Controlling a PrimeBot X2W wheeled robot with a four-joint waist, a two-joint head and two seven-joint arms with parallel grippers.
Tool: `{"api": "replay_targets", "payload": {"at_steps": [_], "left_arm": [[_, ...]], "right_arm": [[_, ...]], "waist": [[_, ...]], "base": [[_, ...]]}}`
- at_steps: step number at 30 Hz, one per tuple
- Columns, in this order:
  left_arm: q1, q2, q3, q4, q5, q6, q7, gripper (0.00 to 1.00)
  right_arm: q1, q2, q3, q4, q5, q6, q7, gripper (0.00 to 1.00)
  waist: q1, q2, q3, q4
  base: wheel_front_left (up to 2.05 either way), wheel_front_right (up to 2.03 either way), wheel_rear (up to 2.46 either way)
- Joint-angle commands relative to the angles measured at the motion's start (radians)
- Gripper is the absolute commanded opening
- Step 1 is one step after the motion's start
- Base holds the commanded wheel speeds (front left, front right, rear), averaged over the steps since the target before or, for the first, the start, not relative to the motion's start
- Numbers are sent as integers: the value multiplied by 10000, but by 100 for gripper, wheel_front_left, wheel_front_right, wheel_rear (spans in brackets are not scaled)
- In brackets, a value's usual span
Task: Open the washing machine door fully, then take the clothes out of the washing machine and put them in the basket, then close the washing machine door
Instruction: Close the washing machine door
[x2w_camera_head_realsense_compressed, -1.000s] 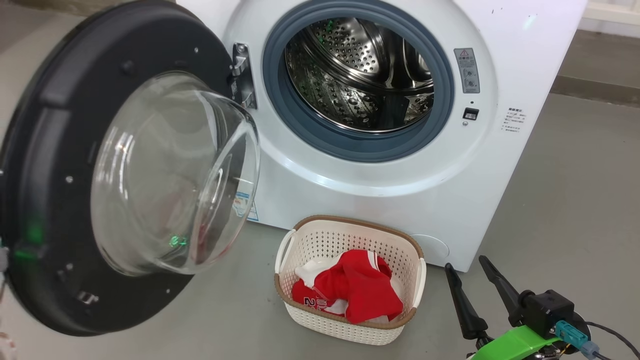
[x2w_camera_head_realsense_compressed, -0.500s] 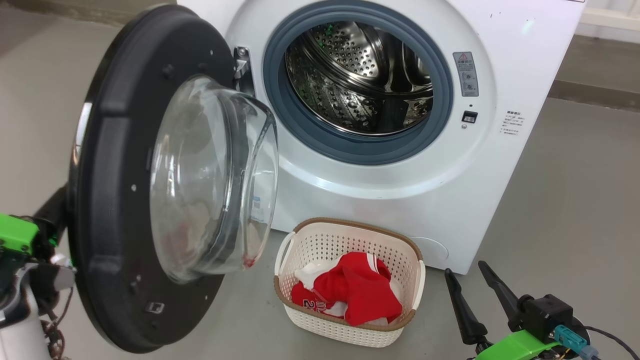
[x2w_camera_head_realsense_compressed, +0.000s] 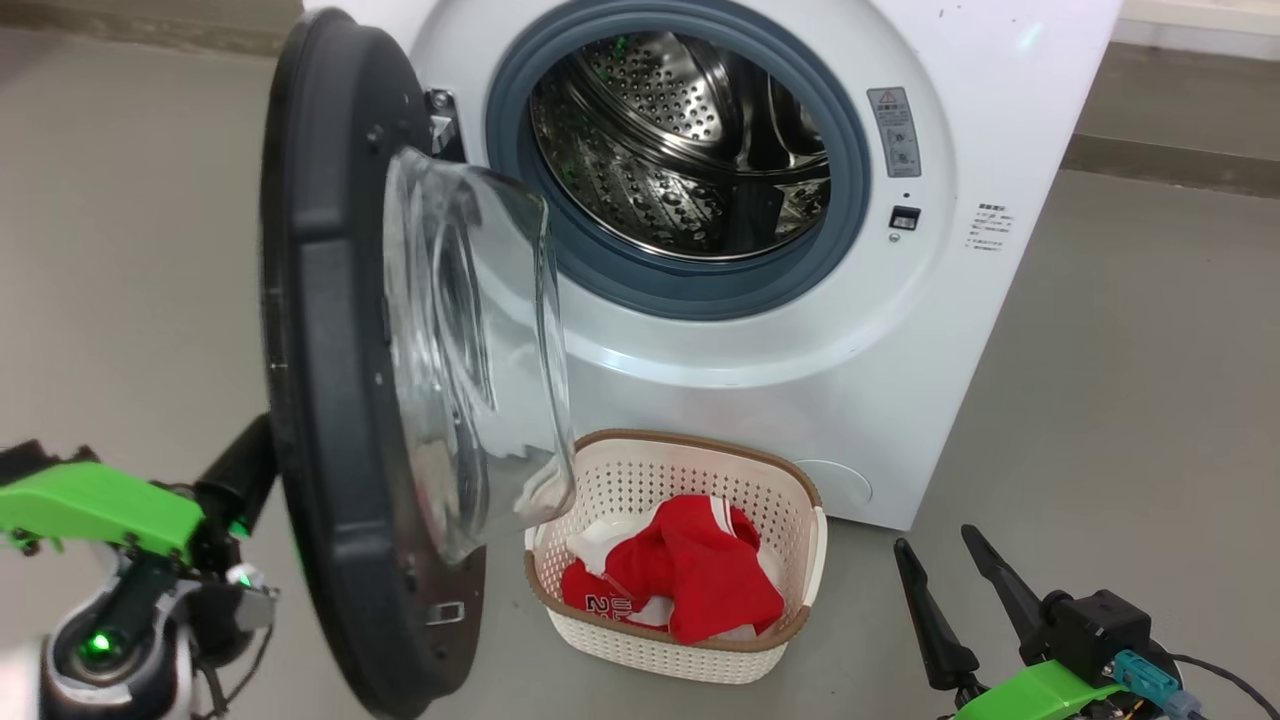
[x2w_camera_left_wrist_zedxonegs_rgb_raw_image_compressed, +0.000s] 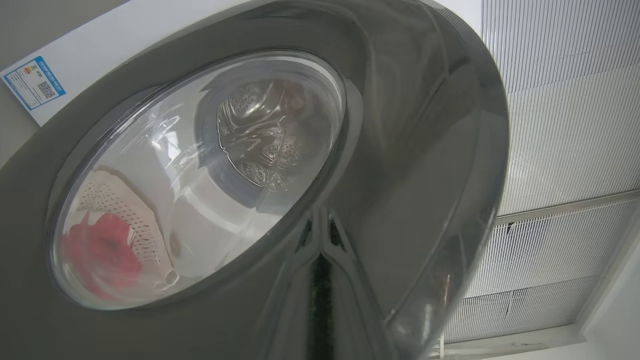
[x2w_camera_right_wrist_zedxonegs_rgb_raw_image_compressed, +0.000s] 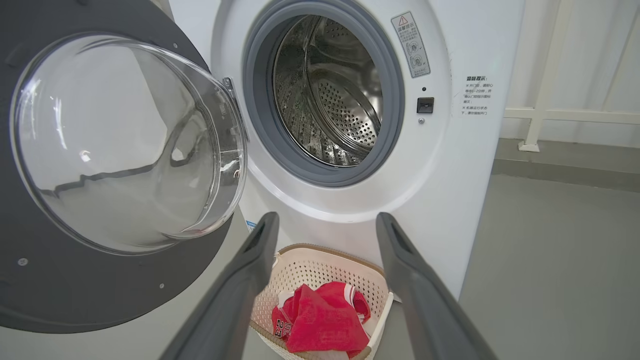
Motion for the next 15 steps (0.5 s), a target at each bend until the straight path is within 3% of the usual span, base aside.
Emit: {"api": "replay_targets", "payload": {"at_steps": [1, 15], "left_arm": [[45, 135, -111, -612, -216, 122, -113, 0], [702, 134, -1317, -1722, -1344, 528, -1109, 0]], "right_arm": [[-232, -33, 182, -211, 27, 65, -65, 100], [-349, -33, 174, -189, 33, 65, -65, 100]], "waist": [[0, 0, 16, -100], [0, 0, 217, -809]], "base": [[0, 0, 0], [0, 0, 0]]}}
